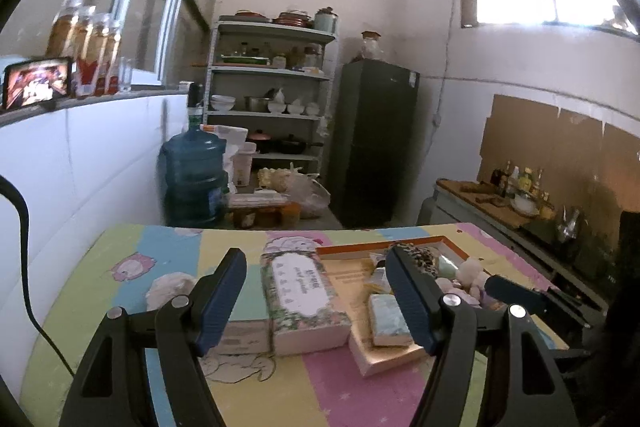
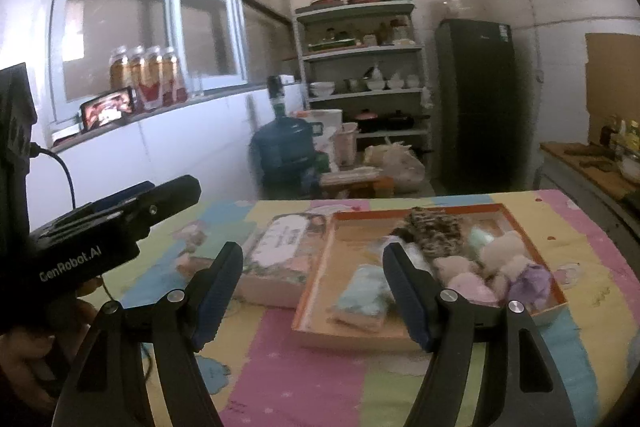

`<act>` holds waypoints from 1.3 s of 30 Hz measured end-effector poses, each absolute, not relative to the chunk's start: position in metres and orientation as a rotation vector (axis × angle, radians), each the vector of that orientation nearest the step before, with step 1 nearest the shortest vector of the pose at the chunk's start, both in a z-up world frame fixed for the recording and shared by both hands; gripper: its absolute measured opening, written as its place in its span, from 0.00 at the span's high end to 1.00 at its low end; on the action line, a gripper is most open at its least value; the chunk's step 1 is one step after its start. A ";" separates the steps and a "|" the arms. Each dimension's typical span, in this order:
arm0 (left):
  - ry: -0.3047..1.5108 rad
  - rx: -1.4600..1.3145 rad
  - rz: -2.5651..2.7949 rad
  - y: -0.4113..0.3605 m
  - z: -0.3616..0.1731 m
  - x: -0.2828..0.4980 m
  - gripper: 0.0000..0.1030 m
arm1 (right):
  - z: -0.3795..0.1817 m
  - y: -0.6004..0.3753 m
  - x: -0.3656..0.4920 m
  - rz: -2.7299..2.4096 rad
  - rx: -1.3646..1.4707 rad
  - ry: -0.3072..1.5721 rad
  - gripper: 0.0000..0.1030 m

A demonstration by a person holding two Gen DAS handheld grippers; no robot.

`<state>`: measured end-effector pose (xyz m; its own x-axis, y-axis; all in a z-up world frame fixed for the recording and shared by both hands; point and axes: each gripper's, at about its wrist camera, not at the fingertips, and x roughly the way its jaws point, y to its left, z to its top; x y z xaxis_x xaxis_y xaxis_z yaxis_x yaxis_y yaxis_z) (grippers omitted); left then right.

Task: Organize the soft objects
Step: 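Move both open tools back toward the remaining soft items, then grasp the white floral cloth with the left tool while the right tool grasps the wrapped pink plush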

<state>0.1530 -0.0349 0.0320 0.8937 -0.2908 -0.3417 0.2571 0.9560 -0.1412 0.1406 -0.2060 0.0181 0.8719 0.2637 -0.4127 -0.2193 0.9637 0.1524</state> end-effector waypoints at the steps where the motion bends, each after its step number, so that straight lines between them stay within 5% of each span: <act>1: 0.366 -0.098 -0.280 -0.030 0.032 0.151 0.30 | 0.018 -0.202 0.140 0.259 0.099 0.447 0.28; 20: 0.386 -0.197 -0.042 0.121 -0.005 0.142 0.30 | -0.025 -0.060 0.179 0.546 0.018 0.607 0.28; 39: 0.405 -0.271 -0.014 0.178 -0.032 0.153 0.30 | -0.068 0.076 0.269 0.493 -0.263 0.788 0.28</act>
